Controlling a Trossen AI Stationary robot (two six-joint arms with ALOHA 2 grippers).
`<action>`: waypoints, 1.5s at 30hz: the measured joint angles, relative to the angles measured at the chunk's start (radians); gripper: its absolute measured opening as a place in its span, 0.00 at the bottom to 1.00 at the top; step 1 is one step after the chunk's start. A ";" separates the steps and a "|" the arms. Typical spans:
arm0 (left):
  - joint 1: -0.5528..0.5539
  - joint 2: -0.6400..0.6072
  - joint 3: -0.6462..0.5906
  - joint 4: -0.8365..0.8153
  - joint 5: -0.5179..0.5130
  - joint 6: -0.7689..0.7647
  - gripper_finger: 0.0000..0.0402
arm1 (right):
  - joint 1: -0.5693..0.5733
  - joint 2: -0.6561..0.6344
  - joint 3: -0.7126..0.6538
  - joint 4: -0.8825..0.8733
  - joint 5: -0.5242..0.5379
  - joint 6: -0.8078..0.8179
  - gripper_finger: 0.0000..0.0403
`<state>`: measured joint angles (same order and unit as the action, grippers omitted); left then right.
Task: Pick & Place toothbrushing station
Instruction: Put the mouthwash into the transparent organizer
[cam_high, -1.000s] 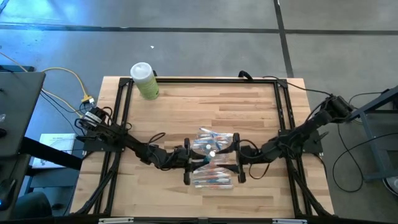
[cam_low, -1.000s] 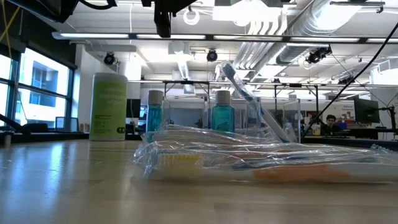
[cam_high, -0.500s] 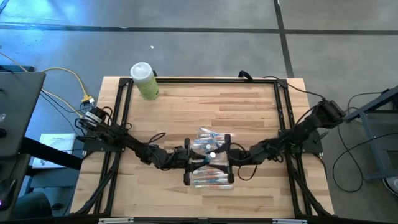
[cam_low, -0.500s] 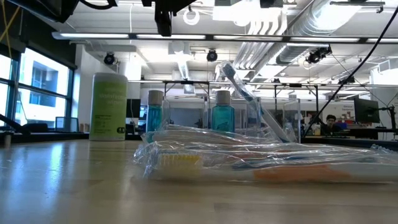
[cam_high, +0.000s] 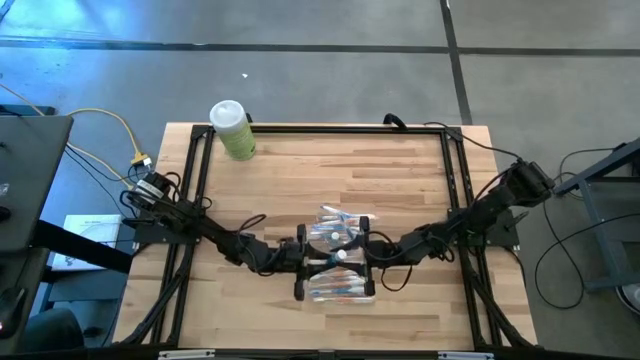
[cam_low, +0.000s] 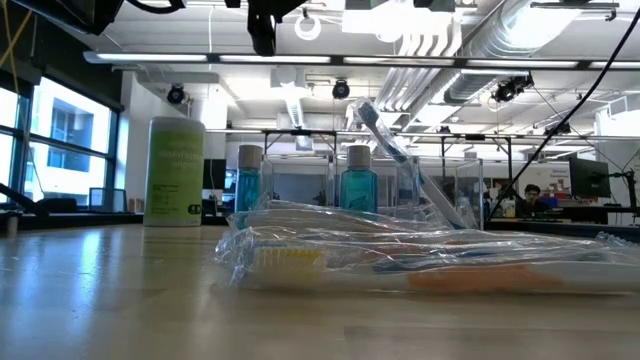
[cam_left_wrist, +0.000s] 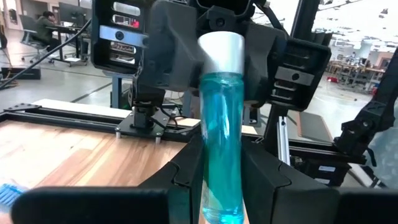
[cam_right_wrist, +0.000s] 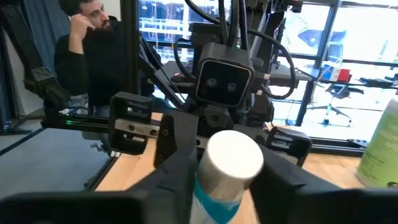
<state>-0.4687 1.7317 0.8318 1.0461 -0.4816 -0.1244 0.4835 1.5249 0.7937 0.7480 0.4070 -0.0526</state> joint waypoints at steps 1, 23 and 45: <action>-0.002 0.000 0.000 -0.001 0.000 0.006 0.19 | 0.001 0.000 0.000 -0.001 -0.006 0.003 0.22; -0.059 0.000 0.000 0.005 -0.022 0.049 0.47 | 0.044 -0.016 0.000 -0.244 0.176 -0.005 0.21; -0.084 0.000 -0.001 -0.096 -0.018 -0.033 0.47 | -0.086 0.157 0.000 -0.260 0.132 0.102 0.21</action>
<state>-0.5529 1.7317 0.8310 0.9505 -0.4994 -0.1577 0.3977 1.6821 0.7937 0.4885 0.5387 0.0490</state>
